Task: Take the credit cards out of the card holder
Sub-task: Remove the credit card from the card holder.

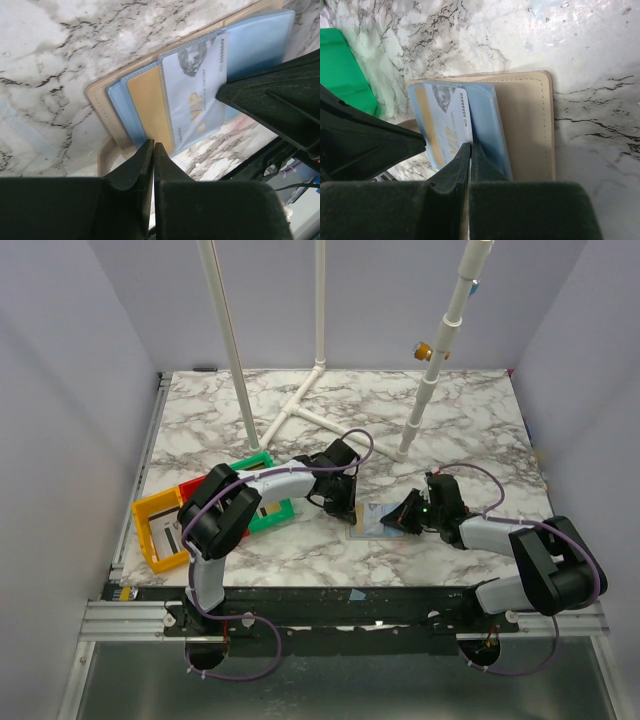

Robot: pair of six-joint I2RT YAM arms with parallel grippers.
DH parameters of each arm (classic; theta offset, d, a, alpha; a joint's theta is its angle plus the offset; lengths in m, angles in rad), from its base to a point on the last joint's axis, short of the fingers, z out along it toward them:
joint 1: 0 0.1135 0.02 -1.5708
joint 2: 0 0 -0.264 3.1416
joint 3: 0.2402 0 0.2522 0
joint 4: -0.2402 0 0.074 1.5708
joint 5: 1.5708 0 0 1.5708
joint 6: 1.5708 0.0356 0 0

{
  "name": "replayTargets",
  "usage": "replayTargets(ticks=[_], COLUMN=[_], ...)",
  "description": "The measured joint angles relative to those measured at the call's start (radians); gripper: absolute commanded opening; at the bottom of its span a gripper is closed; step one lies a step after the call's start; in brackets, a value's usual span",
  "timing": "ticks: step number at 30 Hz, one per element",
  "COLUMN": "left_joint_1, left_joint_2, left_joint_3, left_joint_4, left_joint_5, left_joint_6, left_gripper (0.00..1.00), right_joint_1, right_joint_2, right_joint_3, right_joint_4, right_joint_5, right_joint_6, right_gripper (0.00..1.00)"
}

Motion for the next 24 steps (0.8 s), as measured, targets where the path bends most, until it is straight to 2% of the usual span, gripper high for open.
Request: replayTargets(ticks=[3,9,24], left_joint_1=[-0.006,-0.012,0.02], left_joint_2=[0.001,0.051,0.071], left_joint_3=[0.016,0.098,0.112], left_joint_4=[-0.005,-0.058,-0.106], left_joint_5=[0.003,-0.027,-0.055], left_joint_6=[0.0,0.008,-0.003], left_gripper=[0.0,0.0,0.0], right_joint_1=[0.0,0.0,0.001], right_joint_2=[0.0,-0.001,-0.001], right_joint_3=[0.0,0.016,0.034], right_joint_4=[0.0,-0.033,-0.069], right_joint_5=[0.0,0.005,0.012], right_joint_6=[0.0,-0.001,-0.004], right_gripper=[0.01,0.01,0.01])
